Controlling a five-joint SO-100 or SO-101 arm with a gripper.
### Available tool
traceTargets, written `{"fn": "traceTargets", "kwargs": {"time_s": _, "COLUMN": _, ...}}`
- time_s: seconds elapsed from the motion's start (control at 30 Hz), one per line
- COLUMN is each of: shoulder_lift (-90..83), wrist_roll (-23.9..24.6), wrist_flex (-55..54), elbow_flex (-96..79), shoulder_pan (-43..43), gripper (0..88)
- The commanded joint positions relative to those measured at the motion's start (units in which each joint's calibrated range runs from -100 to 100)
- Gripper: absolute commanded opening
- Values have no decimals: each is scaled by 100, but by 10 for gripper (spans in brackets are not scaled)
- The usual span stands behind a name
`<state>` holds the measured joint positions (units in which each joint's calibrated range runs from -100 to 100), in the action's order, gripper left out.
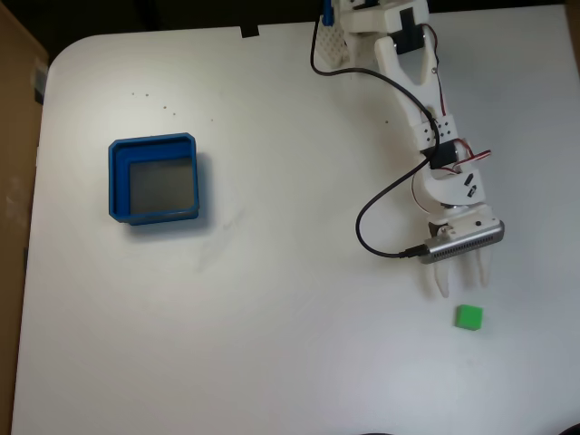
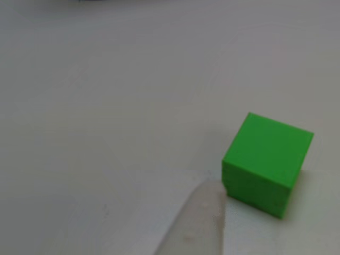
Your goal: Pick up green cube and drop it in the blue box
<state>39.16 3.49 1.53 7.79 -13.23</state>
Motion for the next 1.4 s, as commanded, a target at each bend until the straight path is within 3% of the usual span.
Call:
{"fn": "traceTargets", "kwargs": {"time_s": 0.0, "shoulder_lift": -59, "wrist_roll": 5, "wrist_flex": -116, "elbow_flex": 386, "shoulder_pan": 1, "gripper": 270}}
{"fn": "traceTargets", "kwargs": {"time_s": 0.23, "shoulder_lift": 167, "wrist_roll": -20, "wrist_flex": -149, "elbow_flex": 432, "shoulder_pan": 1, "gripper": 270}}
{"fn": "traceTargets", "kwargs": {"time_s": 0.53, "shoulder_lift": 1253, "wrist_roll": -20, "wrist_flex": -157, "elbow_flex": 1796, "shoulder_pan": 1, "gripper": 270}}
{"fn": "traceTargets", "kwargs": {"time_s": 1.37, "shoulder_lift": 1287, "wrist_roll": -15, "wrist_flex": -165, "elbow_flex": 1922, "shoulder_pan": -7, "gripper": 270}}
